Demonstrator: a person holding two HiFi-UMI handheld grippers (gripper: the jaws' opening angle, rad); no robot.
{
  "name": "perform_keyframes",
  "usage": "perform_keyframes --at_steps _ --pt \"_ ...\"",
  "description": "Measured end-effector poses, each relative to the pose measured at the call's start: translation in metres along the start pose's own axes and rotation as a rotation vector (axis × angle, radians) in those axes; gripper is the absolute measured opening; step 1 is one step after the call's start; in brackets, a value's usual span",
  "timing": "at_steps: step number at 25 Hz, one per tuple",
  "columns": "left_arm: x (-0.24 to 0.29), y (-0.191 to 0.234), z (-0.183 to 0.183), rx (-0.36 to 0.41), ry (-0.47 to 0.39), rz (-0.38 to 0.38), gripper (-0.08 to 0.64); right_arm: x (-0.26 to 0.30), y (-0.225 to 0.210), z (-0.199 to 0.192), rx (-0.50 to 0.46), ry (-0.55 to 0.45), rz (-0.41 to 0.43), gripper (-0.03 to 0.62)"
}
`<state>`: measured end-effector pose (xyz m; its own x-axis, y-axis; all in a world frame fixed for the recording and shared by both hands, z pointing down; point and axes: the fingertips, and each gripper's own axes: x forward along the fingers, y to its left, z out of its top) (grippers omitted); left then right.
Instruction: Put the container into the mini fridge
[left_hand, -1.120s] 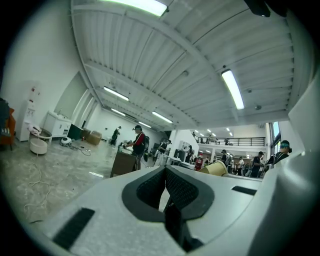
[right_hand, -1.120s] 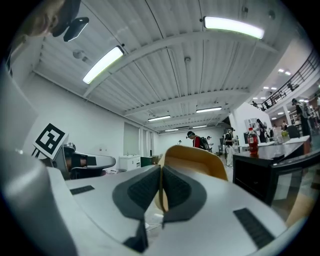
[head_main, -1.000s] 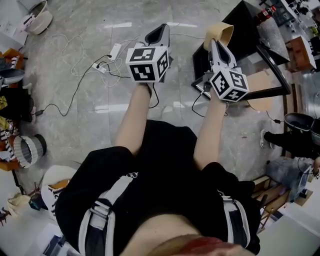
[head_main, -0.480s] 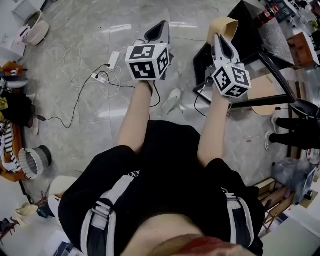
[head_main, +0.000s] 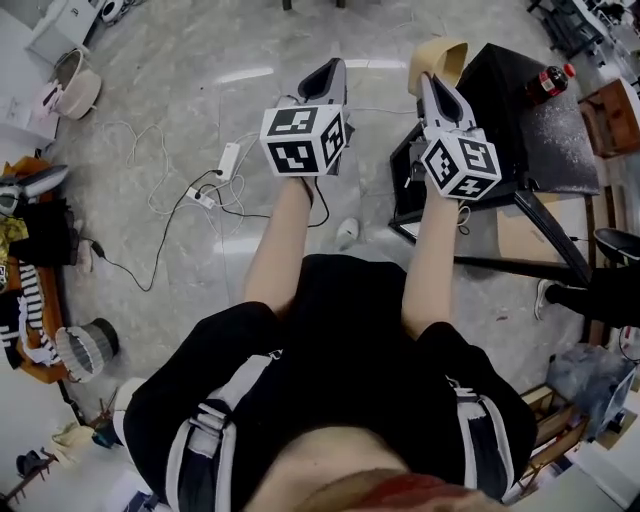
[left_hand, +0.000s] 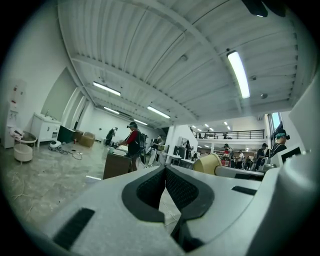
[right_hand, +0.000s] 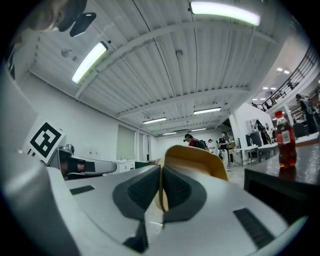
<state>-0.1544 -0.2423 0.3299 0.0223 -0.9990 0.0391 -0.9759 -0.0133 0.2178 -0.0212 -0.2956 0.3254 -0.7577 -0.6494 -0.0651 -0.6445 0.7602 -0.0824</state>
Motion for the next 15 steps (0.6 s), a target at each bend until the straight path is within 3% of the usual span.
perform_keyframes --at_steps 8,15 --pt "0.098 0.021 -0.024 -0.031 0.063 0.016 0.008 0.081 -0.056 -0.026 0.012 0.069 0.017 0.018" --pt "0.140 0.036 -0.015 -0.024 0.090 -0.023 0.008 0.114 -0.060 -0.034 -0.033 0.163 -0.031 0.018"
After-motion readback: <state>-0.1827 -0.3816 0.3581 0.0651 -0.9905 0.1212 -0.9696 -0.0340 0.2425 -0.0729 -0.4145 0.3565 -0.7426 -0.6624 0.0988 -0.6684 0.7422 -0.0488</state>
